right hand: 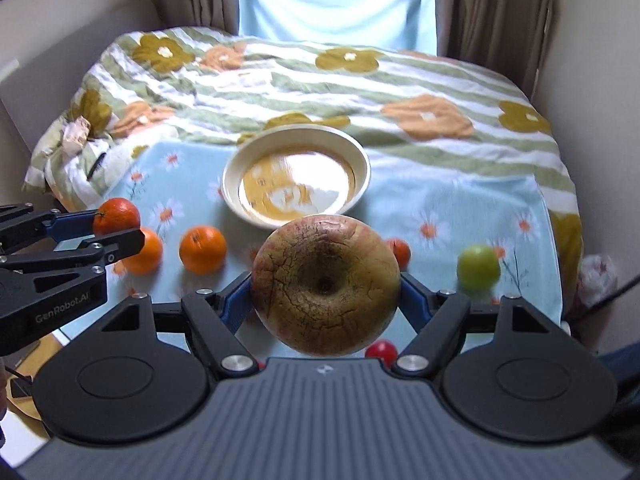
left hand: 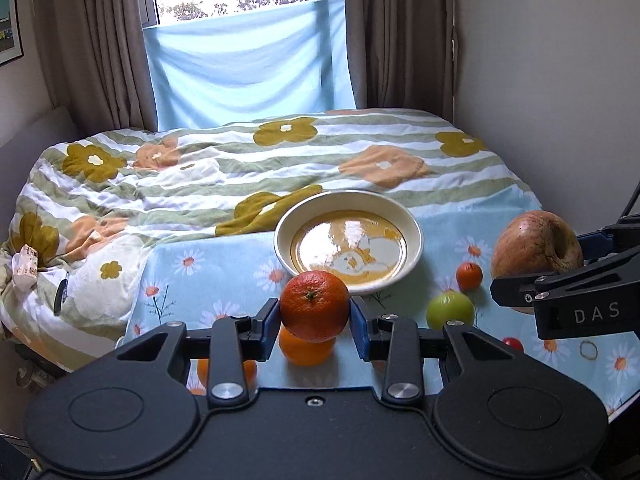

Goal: Organize fruits
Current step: 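Carry both fruits to the white bowl while the left gripper releases the tangerine inside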

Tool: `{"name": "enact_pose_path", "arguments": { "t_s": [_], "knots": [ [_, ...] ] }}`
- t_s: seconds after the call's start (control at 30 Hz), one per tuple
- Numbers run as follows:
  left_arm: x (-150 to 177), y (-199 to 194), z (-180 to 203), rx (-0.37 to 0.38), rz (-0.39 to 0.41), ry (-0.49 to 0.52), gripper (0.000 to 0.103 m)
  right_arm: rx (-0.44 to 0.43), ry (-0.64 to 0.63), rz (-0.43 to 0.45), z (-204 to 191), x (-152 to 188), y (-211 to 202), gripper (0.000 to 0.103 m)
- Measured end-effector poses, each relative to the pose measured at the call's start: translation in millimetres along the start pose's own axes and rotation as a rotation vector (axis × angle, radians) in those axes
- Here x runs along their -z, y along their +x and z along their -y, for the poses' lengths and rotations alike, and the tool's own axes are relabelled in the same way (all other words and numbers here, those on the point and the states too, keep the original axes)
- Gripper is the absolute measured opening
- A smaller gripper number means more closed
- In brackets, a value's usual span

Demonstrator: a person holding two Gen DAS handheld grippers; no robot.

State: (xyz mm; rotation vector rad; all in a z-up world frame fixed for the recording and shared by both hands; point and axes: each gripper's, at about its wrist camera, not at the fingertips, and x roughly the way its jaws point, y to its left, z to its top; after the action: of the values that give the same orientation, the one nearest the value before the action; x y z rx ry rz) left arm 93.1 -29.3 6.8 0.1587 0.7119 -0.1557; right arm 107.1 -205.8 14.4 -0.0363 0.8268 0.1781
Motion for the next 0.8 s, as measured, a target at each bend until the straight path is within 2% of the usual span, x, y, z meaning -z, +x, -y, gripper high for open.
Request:
{"name": "enact_pose_path", "arguments": {
  "t_s": [0.3,0.57,0.8],
  "knots": [
    [-49.2,41.2,-12.9,-0.009,0.052,0.045,0.041,-0.012,0.043,0.041,6.6,-59.0,31.2,0.091],
    [-81.7,108.8,-21.2,0.019,0.005,0.108,0.041,0.003,0.084,0.047,13.1,-110.3,77.5,0.091],
    [-96.2,177.7,-19.9,0.067,-0.061,0.147,0.041,0.029,0.113,0.021,25.6,-133.5,123.1,0.091]
  ]
}}
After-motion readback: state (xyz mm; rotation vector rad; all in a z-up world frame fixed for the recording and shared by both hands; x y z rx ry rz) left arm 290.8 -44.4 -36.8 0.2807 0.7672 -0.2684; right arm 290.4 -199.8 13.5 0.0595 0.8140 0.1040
